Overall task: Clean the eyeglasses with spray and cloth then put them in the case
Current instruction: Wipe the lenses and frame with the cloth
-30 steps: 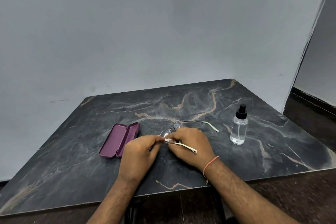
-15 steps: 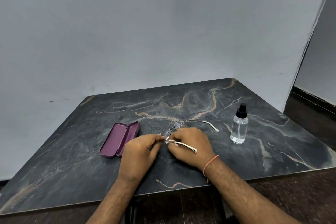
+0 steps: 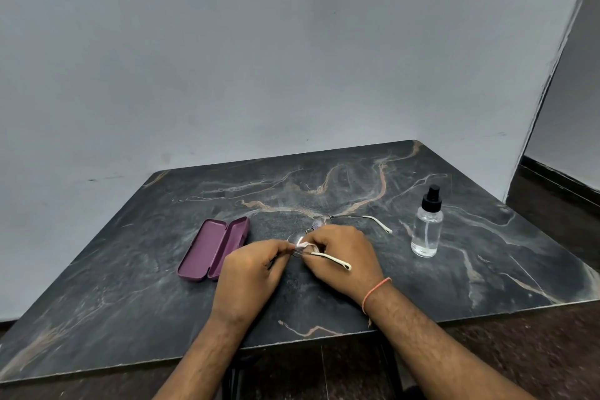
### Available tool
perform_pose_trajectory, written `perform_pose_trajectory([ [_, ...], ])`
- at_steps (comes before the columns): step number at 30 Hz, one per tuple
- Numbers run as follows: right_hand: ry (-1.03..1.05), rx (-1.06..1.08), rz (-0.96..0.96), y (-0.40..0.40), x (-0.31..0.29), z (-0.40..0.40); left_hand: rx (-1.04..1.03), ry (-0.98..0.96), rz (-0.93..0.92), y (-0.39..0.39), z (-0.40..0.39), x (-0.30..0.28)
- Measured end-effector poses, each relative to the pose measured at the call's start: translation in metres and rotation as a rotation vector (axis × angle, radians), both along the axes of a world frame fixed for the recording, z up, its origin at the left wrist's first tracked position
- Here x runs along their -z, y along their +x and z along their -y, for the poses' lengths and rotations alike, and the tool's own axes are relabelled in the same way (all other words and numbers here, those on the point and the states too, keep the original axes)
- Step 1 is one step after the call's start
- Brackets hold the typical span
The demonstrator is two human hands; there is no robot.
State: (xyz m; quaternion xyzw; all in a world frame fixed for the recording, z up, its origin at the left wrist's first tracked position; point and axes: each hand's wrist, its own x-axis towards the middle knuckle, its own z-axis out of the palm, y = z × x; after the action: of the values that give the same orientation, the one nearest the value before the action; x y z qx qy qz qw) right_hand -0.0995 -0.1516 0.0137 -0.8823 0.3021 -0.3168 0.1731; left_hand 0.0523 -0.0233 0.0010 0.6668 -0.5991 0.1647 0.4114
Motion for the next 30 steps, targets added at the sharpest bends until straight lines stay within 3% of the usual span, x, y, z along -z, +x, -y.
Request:
perform_pose_trajectory([
  [4,-0.082,0.051,-0.035,0.0024,0.0021,0.0040,-0.002,-0.006,0.002,0.0001,-0.0004,-0.0001],
  [7,-0.013,-0.043,0.017,-0.0002,0.0000,0.0000,-0.005,0.000,-0.003,0.0015,-0.0002,-0.0004],
  [13,-0.053,0.054,0.001,0.0017,0.0025,0.0043,0.007,-0.011,-0.002,-0.0008,0.0005,-0.0004],
  [17,0.010,-0.065,0.052,-0.0012,-0.0003,-0.0009,0.003,-0.008,0.002,0.0005,-0.0005,-0.0013],
  [22,-0.044,0.072,-0.005,0.0008,0.0019,0.0044,0.012,-0.018,0.012,-0.0014,-0.0002,-0.0014],
  [27,0.020,-0.054,0.011,-0.0012,-0.0001,0.0007,-0.002,-0.010,0.011,0.0003,-0.0006,-0.0014],
  [30,0.022,0.004,0.009,-0.0005,0.0003,0.0023,0.000,-0.007,0.012,-0.0004,-0.0002,-0.0007],
])
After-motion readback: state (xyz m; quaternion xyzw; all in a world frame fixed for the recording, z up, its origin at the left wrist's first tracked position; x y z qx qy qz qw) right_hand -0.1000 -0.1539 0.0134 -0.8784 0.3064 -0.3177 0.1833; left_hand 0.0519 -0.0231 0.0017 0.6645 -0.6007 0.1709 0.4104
